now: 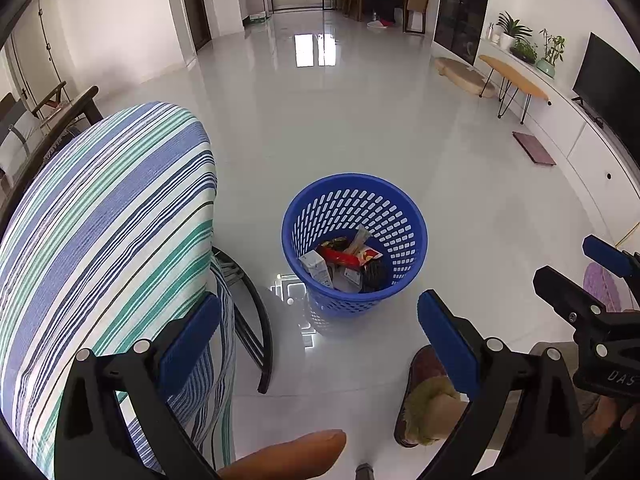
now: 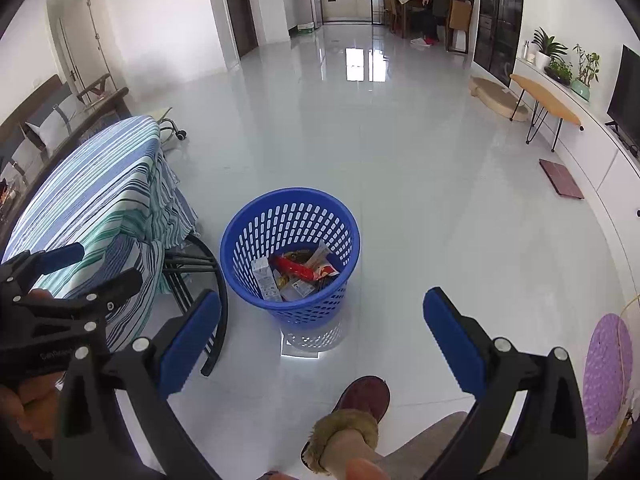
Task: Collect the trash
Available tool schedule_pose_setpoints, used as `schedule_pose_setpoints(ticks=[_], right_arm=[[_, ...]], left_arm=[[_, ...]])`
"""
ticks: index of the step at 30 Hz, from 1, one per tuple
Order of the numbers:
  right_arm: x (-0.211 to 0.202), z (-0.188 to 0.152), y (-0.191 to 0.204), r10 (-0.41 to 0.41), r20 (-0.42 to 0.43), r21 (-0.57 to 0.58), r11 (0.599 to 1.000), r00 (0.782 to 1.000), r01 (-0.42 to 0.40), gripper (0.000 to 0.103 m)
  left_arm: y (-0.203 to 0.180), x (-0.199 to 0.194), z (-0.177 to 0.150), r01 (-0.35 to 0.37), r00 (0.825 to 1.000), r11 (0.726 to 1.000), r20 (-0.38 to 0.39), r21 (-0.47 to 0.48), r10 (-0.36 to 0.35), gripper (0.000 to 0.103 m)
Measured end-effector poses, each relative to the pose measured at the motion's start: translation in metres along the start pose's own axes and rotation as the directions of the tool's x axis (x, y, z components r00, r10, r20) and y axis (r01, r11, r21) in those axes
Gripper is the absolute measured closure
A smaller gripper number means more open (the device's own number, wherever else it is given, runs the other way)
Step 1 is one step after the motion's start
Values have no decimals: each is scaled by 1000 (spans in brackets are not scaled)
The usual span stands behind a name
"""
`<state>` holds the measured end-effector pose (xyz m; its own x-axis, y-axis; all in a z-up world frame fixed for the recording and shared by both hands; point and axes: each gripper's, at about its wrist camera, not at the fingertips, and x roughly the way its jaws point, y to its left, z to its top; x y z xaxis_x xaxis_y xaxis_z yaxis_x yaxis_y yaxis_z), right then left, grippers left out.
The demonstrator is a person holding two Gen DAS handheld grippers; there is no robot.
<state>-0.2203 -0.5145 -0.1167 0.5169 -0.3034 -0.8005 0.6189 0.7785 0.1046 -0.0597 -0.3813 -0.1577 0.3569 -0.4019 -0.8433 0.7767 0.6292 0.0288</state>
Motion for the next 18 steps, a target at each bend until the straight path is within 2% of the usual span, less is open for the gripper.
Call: schedule_pose_setpoints(ticks=[18], right_arm=[[2,1,0,8,-3,-1,1000,1000,-8,5]], left_arm=[[-1,-2,1,-19,1000,1000,7,11,19,5]])
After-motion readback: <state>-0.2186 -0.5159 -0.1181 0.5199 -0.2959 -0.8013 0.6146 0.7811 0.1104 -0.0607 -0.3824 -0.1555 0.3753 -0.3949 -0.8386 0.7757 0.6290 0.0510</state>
